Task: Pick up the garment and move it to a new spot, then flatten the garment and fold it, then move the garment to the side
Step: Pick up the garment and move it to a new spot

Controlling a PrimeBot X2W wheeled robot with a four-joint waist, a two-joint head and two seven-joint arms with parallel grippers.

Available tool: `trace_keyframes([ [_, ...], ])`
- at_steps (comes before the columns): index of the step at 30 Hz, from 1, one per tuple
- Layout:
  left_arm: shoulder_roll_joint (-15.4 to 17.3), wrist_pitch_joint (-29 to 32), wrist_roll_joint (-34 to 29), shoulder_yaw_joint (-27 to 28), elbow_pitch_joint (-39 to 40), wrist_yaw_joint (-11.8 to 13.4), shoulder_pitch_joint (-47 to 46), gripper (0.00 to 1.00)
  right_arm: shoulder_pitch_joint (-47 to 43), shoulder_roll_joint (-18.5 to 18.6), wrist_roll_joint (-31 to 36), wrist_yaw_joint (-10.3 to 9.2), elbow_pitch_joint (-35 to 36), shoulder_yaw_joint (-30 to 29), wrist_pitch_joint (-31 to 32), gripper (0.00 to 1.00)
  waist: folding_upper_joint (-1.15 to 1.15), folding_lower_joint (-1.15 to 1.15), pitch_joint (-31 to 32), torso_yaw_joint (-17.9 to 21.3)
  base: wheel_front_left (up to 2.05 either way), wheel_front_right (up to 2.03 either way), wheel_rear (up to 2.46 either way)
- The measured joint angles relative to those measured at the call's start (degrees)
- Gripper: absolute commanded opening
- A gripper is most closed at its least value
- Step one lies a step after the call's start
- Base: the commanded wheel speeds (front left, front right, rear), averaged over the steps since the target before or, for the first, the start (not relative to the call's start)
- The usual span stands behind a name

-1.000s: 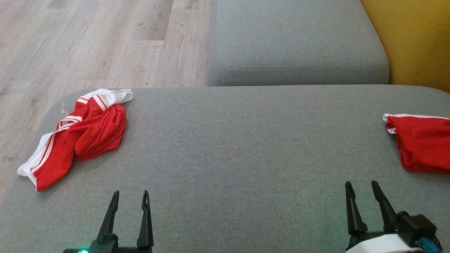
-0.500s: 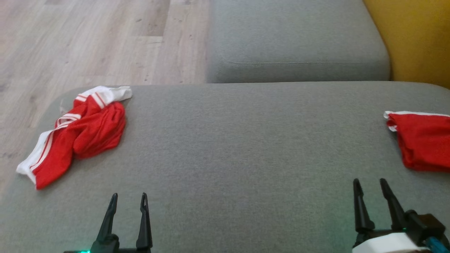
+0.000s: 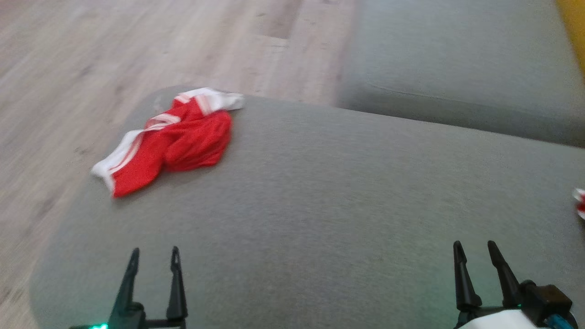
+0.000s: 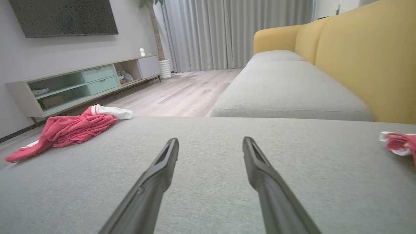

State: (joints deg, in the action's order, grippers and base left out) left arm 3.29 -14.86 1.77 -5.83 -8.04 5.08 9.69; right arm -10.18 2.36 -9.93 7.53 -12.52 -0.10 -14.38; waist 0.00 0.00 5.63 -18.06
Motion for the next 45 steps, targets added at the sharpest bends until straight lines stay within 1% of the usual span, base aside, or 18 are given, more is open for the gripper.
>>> trace_keyframes([
  [5,0.33,0.0,-0.08,1.99,2.82,1.02,0.55,1.0,0.19,-0.01,-0.18,0.0,-0.03,0.97,0.0,1.0,0.0,-0.01,-0.27,-5.67,0.0,0.0,0.0],
  [6,0.33,0.0,-0.08,1.99,2.82,1.02,0.55,1.0,0.19,-0.01,-0.18,0.0,-0.03,0.97,0.0,1.0,0.0,-0.01,-0.27,-5.67,0.0,0.0,0.0],
  [7,0.42,0.0,-0.08,2.48,3.5,1.09,0.81,1.0,0.34,-0.02,-0.18,0.0,-0.05,1.26,0.0,1.0,0.0,-0.01,-0.49,-6.54,0.0,0.0,0.0],
  [13,0.4,0.0,0.3,3.88,5.47,2.63,1.57,1.0,2.37,-0.02,0.08,0.0,-1.34,2.09,0.0,1.0,0.0,0.0,-2.82,-9.38,0.0,0.0,0.0],
  [17,0.4,0.0,0.35,4.61,6.55,2.77,1.51,1.0,2.7,-0.02,0.82,0.0,-1.3,1.92,0.0,1.0,0.0,0.0,-4.22,-10.37,0.0,0.0,0.0],
  [19,0.64,0.0,0.35,5.69,6.9,2.4,0.9,1.0,2.71,-0.02,2.26,0.0,-1.04,1.58,0.0,1.0,0.0,-0.01,-5.37,-10.73,0.0,0.0,0.0],
  [21,1.31,0.0,0.35,6.46,7.45,1.89,-1.14,1.0,2.77,-0.01,4.34,0.0,-0.49,1.22,0.0,1.0,0.0,0.0,-7.11,-10.94,0.0,0.0,0.0],
  [24,1.57,0.0,0.92,7.47,8.4,1.34,-7.87,1.0,3.26,0.3,7.71,0.0,0.25,1.04,0.0,1.0,0.0,0.0,-10.34,-11.24,0.0,0.0,0.0],
  [27,2.24,-0.01,1.33,7.71,7.58,-0.57,-16.16,1.0,4.75,2.46,9.35,0.0,1.76,0.08,0.0,1.0,0.0,0.01,-14.11,-11.5,0.0,0.0,0.0],
  [30,3.58,-0.02,1.97,7.81,1.93,-2.66,-24.12,1.0,6.2,5.65,10.34,0.0,3.91,-1.66,0.0,1.0,0.0,0.01,-18.11,-11.62,0.0,0.0,0.0],
  [33,4.34,-0.02,3.2,8.42,-6.72,-3.94,-32.11,1.0,6.6,8.22,11.21,0.0,6.16,-2.44,0.0,1.0,0.0,0.02,-22.12,-11.6,0.0,0.0,0.0],
  [35,4.98,-0.01,4.11,8.31,-13.92,-5.98,-38.11,1.0,6.59,9.84,11.61,0.0,7.64,-2.82,0.0,1.0,0.0,0.02,-24.75,-11.49,0.0,0.0,0.0],
  [36,5.59,-0.01,4.32,8.0,-20.43,-7.26,-44.25,1.0,6.59,11.68,12.05,0.0,9.25,-3.5,0.0,1.0,0.0,0.02,-27.27,-11.31,0.0,0.0,0.0],
  [38,5.97,0.62,4.8,7.72,-26.97,-8.5,-50.5,1.0,6.42,13.54,12.13,0.0,11.17,-4.74,-0.01,1.0,0.0,0.02,-29.76,-11.1,0.0,0.0,0.0],
  [42,5.71,4.85,7.23,7.32,-39.47,-10.63,-60.9,1.0,5.75,15.91,12.12,0.0,16.64,-6.71,-0.03,1.0,0.0,0.01,-34.38,-10.72,0.0,0.0,0.0],
  [45,5.59,9.43,9.45,7.46,-48.55,-11.22,-65.92,1.0,5.16,16.77,12.11,0.0,20.89,-7.44,0.42,1.0,0.0,0.01,-37.48,-10.3,0.0,0.0,0.0],
])
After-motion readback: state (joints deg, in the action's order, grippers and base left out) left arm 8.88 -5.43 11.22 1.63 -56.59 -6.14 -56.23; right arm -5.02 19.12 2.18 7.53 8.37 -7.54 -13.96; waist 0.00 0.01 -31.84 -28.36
